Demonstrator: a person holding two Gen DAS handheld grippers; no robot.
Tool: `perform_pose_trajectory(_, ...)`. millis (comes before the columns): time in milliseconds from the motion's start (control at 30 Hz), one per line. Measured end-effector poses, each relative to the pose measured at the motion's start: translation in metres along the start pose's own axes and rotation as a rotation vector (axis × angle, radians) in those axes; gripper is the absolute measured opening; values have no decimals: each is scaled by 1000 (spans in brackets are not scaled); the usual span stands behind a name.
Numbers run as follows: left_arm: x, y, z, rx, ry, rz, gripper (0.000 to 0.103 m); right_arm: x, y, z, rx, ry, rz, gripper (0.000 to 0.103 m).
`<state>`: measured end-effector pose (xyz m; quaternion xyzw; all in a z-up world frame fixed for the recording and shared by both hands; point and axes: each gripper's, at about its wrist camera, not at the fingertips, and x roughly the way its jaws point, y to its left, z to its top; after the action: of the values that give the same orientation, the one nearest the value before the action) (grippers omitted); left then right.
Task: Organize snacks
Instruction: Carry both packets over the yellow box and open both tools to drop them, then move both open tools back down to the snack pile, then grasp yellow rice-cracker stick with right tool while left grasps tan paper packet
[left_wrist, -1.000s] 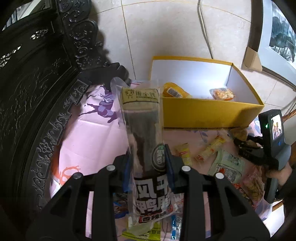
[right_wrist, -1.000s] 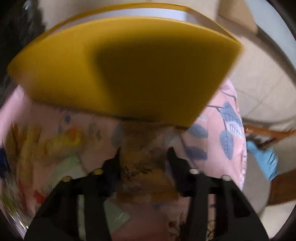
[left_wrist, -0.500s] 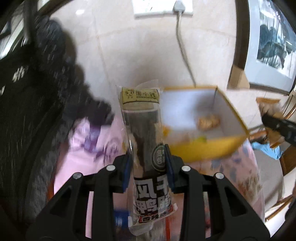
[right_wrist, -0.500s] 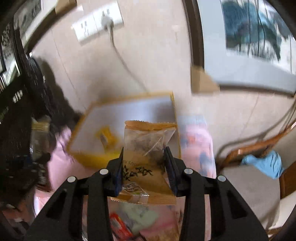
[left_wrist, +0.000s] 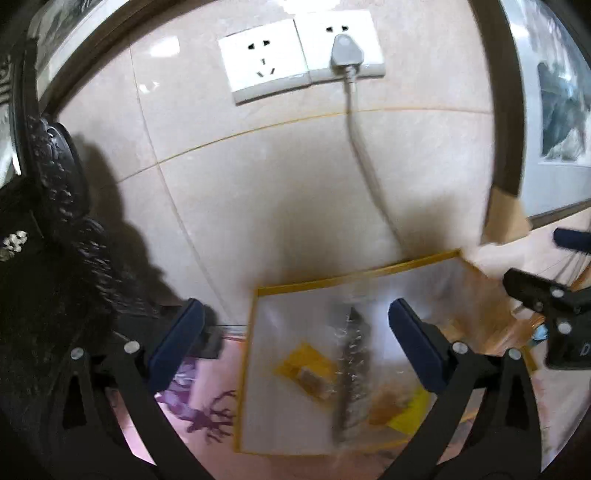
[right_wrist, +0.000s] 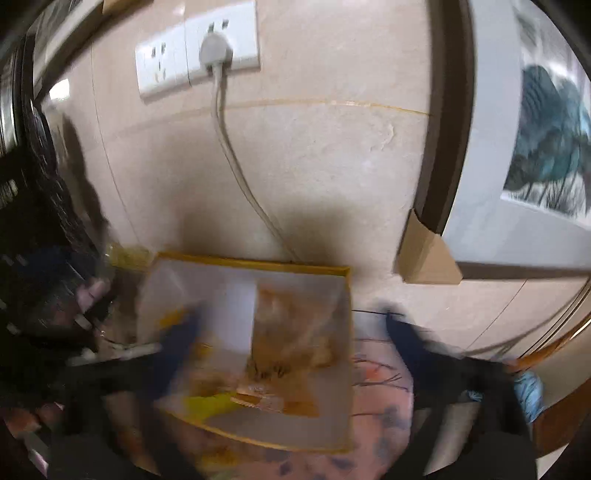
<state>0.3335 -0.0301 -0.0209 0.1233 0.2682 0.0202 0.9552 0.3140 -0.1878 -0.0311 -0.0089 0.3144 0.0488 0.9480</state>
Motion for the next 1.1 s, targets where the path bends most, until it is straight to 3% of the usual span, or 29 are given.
perform_pose_trajectory(200,0,11,-38,109,105,46,101,-21,-5,-32,-41,86,-20,102)
perform_pose_trajectory(267,-8,21,-71,155,148,76,101,-30,12,-49,-115,95,38,102)
perform_pose_trajectory(300,-13,25,-84,170,169,81,101,-33,28,-66,-203,111,109,102)
perform_pose_trajectory(367,-22,31,-124,220,241,38,101,-29,66,-96,-402,148,241,102)
perform_pose_trajectory(500,-23,26,-183,322,348,-45,101,-3,126,-148,-721,208,380,102)
perform_pose_trajectory(567,-16,23,-203,342,372,-96,101,18,141,-158,-780,251,416,102)
perform_pose_trajectory(767,19,8,-235,409,506,-84,101,66,152,-175,-835,351,435,102)
perform_pose_trajectory(833,20,13,-235,378,474,-115,101,71,157,-184,-865,383,435,102)
perform_pose_trajectory(867,25,16,-236,350,502,-137,101,76,157,-189,-875,396,432,102)
perform_pose_trajectory(967,34,41,-239,123,583,-268,84,89,146,-192,-762,431,430,98)
perform_pose_trajectory(1000,36,51,-241,17,617,-332,73,92,141,-191,-688,452,427,92)
perform_pose_trajectory(1067,30,53,-244,17,592,-316,58,88,137,-191,-623,449,400,64)
perform_pose_trajectory(1100,26,52,-245,23,585,-325,45,85,138,-191,-621,450,381,55)
